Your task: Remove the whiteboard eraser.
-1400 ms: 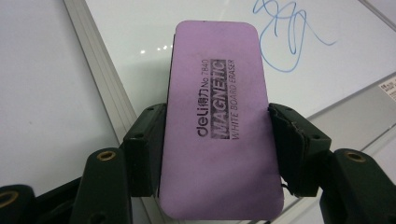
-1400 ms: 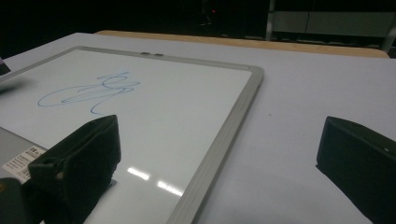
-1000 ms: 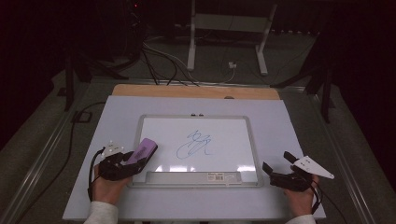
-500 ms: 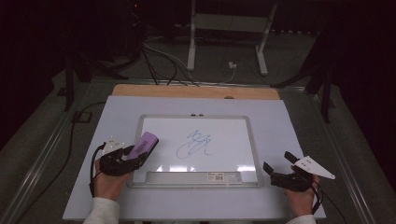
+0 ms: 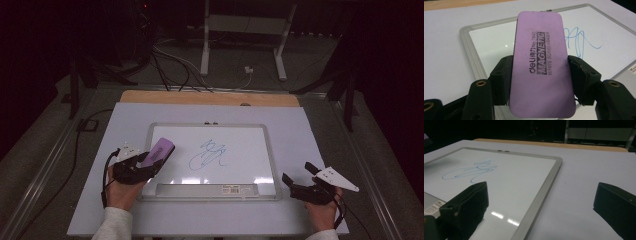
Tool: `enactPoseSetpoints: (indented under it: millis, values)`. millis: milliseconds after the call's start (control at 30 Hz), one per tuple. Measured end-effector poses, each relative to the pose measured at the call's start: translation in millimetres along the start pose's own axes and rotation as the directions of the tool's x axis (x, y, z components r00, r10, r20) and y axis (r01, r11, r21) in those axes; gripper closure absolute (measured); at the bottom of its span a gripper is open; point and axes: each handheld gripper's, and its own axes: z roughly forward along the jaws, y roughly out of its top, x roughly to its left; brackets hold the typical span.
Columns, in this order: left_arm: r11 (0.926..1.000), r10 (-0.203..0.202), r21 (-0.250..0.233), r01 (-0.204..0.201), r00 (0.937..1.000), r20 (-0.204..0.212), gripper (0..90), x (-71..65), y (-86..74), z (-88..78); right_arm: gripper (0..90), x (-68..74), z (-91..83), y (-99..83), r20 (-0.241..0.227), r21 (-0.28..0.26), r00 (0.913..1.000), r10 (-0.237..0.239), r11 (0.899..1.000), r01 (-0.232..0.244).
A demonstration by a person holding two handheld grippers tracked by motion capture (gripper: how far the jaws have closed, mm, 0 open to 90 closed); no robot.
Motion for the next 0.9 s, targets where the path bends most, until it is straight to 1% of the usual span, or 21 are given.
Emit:
enactPoseSetpoints:
  millis: [200,367,433,633,900]
  values:
    - [0.9998,0.006,-0.021,-0.006,0.9998,0.016,41.6,-2.6,2.4,2.2,0.2,1.1,1.1,0.5,-0.001,0.001,1.0000,-0.004,1.000,0.004]
    - [0.9996,0.014,-0.025,-0.013,0.9995,0.027,41.7,-6.3,4.6,7.6,0.2,1.7,1.2,0.2,-0.001,0.004,1.0000,-0.006,1.000,0.006]
    - [0.9995,0.024,-0.023,-0.023,0.9992,0.031,41.7,-7.9,5.9,9.9,0.2,1.3,0.9,0.3,-0.001,0.002,1.0000,-0.005,1.000,0.005]
    - [0.9993,0.033,-0.021,-0.032,0.9987,0.037,41.7,-13.0,9.5,17.5,0.2,2.0,1.0,0.8,-0.001,0.002,1.0000,-0.005,1.000,0.005]
    - [0.9983,0.058,0.004,-0.058,0.9975,0.041,41.7,-21.7,10.9,28.9,0.3,0.5,1.1,1.4,-0.003,0.000,1.0000,-0.002,1.000,0.002]
